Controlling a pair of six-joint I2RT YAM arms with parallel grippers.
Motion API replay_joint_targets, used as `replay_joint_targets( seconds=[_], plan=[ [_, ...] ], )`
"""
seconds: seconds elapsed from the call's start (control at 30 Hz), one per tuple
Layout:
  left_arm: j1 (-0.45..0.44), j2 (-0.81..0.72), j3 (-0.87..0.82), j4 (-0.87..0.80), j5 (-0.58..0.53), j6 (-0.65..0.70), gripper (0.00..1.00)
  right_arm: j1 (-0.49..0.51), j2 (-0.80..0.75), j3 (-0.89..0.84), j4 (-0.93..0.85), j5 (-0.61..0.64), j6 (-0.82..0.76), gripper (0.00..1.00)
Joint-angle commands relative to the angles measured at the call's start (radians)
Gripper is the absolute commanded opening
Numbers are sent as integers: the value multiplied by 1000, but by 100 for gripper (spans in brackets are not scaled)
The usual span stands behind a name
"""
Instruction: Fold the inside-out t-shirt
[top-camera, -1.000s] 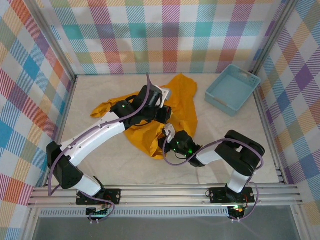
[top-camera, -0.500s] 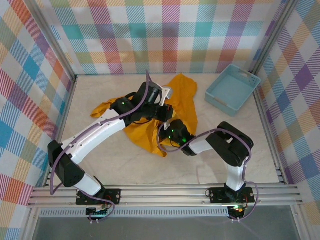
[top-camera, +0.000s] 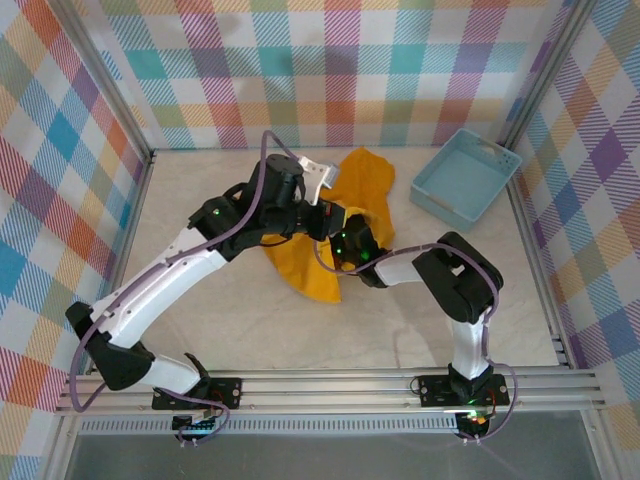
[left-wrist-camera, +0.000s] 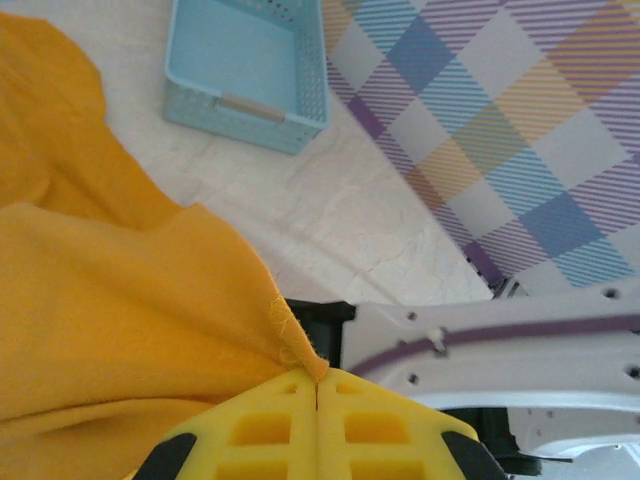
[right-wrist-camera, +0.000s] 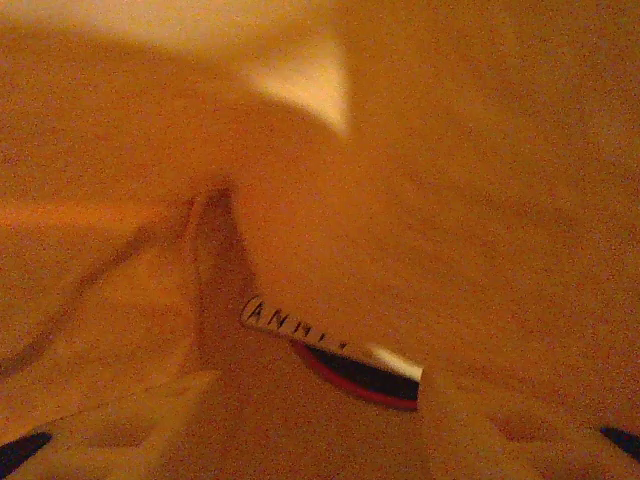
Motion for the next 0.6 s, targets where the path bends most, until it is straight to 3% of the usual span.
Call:
replay_joint_targets(
  seconds=[0.0,0.07,0.2,0.33,0.47,0.57],
  plan=[
    [-58,-41,64,6,-29,-6,0,-8,45,104,-85,-7,36,61],
    [-101,-43,95,-1,-89,5,0,-14,76,151,-122,-2,57,69],
    [-137,-66,123,-4,-154,16,0,-59,117,225,-159,-102,163,71],
    [-157,-81,132,8,-155,18,0,-82,162,350,-329,-126,232,74],
    [-198,-76,157,30,-148,16,0,-82,224,494,-543,-99,237,85],
    [-220,-67,177,34,-166,19,0,-82,276,609,-708,-37,243,98]
  ],
)
